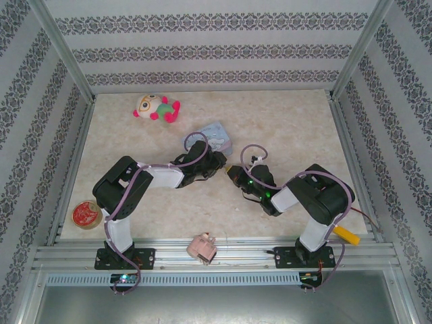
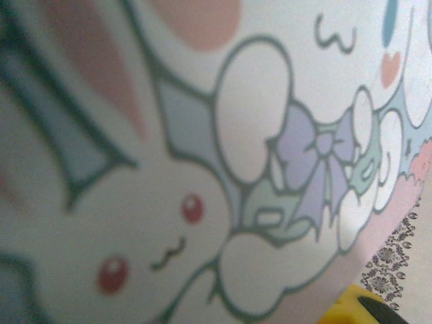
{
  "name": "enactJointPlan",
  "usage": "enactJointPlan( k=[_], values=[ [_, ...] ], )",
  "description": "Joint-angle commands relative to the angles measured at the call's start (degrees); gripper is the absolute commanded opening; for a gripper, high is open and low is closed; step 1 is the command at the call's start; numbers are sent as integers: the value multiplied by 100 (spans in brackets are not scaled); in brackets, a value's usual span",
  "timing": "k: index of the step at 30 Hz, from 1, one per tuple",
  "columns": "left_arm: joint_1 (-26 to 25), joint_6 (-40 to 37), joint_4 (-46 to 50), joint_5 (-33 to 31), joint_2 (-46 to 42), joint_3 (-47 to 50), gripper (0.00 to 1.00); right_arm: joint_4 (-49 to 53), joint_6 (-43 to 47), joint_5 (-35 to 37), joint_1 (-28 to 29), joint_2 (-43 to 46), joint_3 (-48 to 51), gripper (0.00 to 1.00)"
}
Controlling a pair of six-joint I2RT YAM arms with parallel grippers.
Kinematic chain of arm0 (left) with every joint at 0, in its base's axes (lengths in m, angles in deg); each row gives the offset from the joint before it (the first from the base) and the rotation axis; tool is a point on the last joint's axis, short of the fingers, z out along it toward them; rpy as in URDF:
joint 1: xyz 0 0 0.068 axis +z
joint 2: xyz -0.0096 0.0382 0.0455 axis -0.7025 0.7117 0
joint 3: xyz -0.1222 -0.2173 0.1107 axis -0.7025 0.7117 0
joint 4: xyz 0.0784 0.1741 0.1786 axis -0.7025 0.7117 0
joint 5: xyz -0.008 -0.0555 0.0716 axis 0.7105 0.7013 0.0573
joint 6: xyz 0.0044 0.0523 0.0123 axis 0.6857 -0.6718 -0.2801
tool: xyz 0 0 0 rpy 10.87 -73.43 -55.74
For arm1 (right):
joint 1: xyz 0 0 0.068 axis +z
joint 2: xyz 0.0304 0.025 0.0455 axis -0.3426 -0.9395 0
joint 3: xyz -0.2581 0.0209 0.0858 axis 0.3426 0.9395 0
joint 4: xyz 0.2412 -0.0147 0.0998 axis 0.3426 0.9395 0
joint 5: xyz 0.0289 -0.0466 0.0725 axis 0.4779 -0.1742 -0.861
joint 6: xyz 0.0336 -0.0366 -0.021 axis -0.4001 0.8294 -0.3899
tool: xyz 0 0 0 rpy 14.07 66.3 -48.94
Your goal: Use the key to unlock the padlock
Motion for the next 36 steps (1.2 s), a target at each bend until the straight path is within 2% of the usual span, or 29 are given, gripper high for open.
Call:
enactJointPlan(
  k=[1, 18, 28, 36],
  values=[
    [-339, 550, 888, 989, 132, 128, 0, 73, 114, 455, -2, 114, 107, 0],
    [-401, 553, 879, 957, 84, 143, 0, -163, 142, 456, -25, 21, 293, 0],
    [-384, 798, 657, 952, 115, 279, 0, -186, 376, 487, -21, 285, 428, 0],
    [-384, 839, 685, 970, 113, 224, 0, 440, 849, 706, 258, 665, 287, 0]
  ],
)
